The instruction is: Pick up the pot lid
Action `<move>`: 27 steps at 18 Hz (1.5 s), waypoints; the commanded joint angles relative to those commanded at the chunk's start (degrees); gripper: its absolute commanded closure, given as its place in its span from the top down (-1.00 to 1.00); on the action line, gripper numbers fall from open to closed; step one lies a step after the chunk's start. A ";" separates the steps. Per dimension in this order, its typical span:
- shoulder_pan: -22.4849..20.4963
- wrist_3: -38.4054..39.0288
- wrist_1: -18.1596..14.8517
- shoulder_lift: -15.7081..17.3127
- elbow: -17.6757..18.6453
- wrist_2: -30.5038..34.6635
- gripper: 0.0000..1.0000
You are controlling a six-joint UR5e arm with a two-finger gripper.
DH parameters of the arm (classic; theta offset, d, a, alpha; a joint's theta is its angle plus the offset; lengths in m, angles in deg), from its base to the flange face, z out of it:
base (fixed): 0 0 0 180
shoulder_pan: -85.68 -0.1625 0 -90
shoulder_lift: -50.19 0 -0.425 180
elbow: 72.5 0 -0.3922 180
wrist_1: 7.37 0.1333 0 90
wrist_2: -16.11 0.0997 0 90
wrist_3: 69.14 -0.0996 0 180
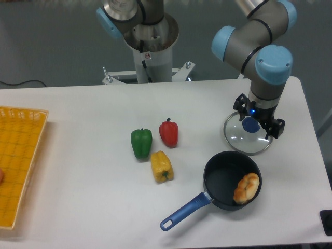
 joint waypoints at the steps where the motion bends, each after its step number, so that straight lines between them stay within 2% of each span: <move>1: 0.00 0.00 0.00 -0.09 0.00 0.00 1.00; 5: -0.18 0.00 0.17 0.00 0.52 -0.26 1.00; 9: -0.70 -0.35 0.88 0.17 2.72 -1.32 0.99; 11: -1.58 -4.63 0.97 0.18 2.81 -1.14 0.91; 13: -2.63 -13.93 0.79 0.18 2.90 -0.97 0.94; 15: -3.51 -19.58 0.79 0.09 3.42 -0.97 0.97; 21: -4.92 -29.16 0.88 -0.18 4.39 -0.97 0.98; 27: -4.66 -30.15 2.28 -1.14 5.62 -0.97 0.98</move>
